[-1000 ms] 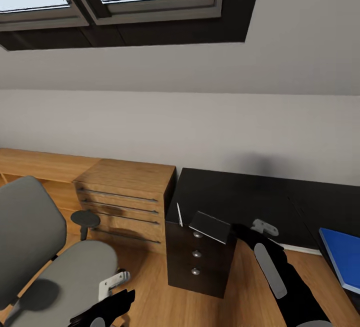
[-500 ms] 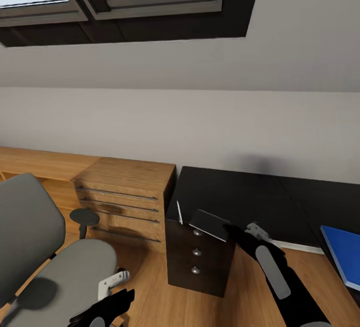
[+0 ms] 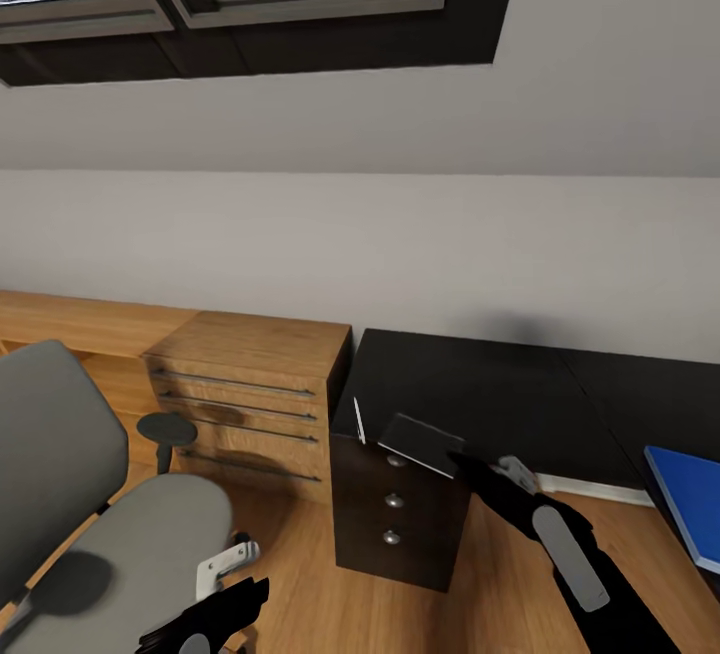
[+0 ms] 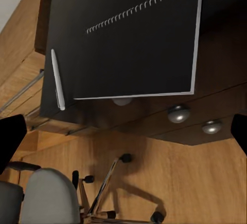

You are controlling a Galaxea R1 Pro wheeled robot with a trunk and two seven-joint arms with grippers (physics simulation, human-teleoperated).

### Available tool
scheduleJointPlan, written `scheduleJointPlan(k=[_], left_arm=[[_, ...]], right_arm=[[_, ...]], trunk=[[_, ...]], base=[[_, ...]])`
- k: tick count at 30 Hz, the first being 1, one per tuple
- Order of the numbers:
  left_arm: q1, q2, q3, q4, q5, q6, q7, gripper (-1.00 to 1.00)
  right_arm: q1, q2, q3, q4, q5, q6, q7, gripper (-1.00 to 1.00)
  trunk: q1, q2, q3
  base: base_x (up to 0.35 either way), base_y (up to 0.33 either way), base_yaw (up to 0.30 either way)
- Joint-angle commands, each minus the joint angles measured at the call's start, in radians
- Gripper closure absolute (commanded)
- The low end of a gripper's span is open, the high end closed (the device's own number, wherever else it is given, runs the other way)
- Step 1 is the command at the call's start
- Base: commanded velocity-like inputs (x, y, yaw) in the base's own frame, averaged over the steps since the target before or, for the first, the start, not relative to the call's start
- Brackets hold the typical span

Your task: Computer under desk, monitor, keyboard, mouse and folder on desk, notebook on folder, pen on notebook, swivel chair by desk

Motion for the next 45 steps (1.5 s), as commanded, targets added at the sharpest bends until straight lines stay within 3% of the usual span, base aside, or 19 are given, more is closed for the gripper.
scheduleJointPlan(k=[1,4,8,13,16,18,22,33,39,45], left_arm=[[0.0,0.0,-0.001,-0.001,0.01,0.001,0.01,-1.0],[0.0,-0.001,-0.001,-0.001,0.01,0.001,0.01,-1.0],[0.0,-0.001,-0.002,-0.001,0.01,0.001,0.01,-1.0],[0.0,-0.001,-0.002,-0.001,0.01,0.001,0.01,-1.0],[0.0,-0.001,-0.002,-0.001,0.01,0.001,0.01,-1.0],[0.0,-0.001,-0.002,-0.001,0.01,0.0,0.01,-1.0],[0.0,-0.001,-0.002,-0.001,0.01,0.001,0.01,-1.0],[0.0,-0.001,-0.005,-0.001,0.01,-0.001,0.01,-1.0],[0.0,0.0,-0.037,-0.001,0.009,-0.002,0.012,-1.0],[0.0,0.001,-0.046,-0.001,0.009,-0.002,0.013,-1.0]], right_arm=[[0.001,-0.005,0.002,0.0,-0.015,0.001,0.002,-1.0],[0.008,-0.025,0.002,0.011,-0.039,-0.002,0.044,-1.0],[0.013,-0.065,0.001,0.066,-0.105,-0.005,0.189,-1.0],[0.014,-0.094,-0.012,0.136,-0.14,-0.006,0.343,-1.0],[0.014,-0.102,-0.04,0.175,-0.151,-0.006,0.43,-1.0],[0.014,-0.106,-0.086,0.228,-0.157,-0.006,0.538,-1.0],[0.015,-0.108,-0.13,0.285,-0.161,-0.006,0.633,-1.0],[0.015,-0.103,-0.149,0.31,-0.162,-0.006,0.662,-1.0],[0.015,-0.102,-0.148,0.312,-0.162,-0.004,0.652,-1.0],[0.015,-0.102,-0.144,0.312,-0.161,-0.001,0.626,-1.0]], trunk=[[0.004,-0.008,-0.004],[0.016,-0.029,-0.014],[0.031,-0.057,-0.026],[0.05,-0.092,-0.042],[0.062,-0.113,-0.051],[0.069,-0.127,-0.057],[0.085,-0.155,-0.07],[0.127,-0.232,-0.104],[0.15,-0.274,-0.123],[0.173,-0.316,-0.142]], base=[[0.0,0.0,0.0],[0.0,0.0,0.0],[0.0,0.0,0.0],[0.0,0.0,0.0],[0.0,0.0,0.0],[0.0,0.0,0.0],[0.0,0.0,0.0],[0.0,0.0,0.0],[0.0,0.0,0.0],[0.0,0.0,0.0]])
